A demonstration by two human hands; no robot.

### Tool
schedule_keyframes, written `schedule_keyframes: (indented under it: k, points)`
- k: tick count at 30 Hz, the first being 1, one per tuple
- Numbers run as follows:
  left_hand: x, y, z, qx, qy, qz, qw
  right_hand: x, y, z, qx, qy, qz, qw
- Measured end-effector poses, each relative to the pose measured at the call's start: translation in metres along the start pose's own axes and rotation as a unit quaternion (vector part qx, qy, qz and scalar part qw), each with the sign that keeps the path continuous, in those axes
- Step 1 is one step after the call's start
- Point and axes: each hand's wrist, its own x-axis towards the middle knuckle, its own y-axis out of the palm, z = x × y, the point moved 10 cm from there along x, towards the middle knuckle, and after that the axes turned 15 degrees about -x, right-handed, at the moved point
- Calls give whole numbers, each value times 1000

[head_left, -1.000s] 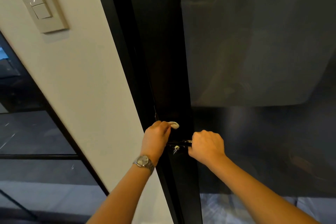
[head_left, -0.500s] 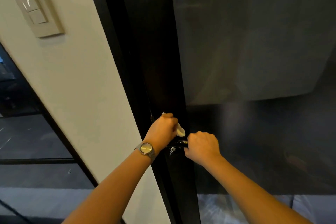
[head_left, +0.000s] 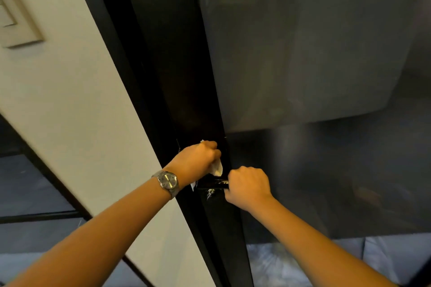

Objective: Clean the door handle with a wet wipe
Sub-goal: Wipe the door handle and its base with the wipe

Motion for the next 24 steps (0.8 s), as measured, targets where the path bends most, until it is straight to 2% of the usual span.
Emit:
schedule_keyframes:
  k: [10,17,21,24]
  points:
    - [-13,-7,0,-43,-2,-29,999,-3,1,2,-2,-1,-8,1000]
    - [-9,-4,3,-30,4,-1,1000,0,2,0,-3,5,2,1000]
    - [-20,-7,11,-87,-19,-75,993,-1,2,-1,-6,15,3,1000]
    - [-32,-13,20,-176,-70,-165,968,-2,0,0,-7,9,-5,1000]
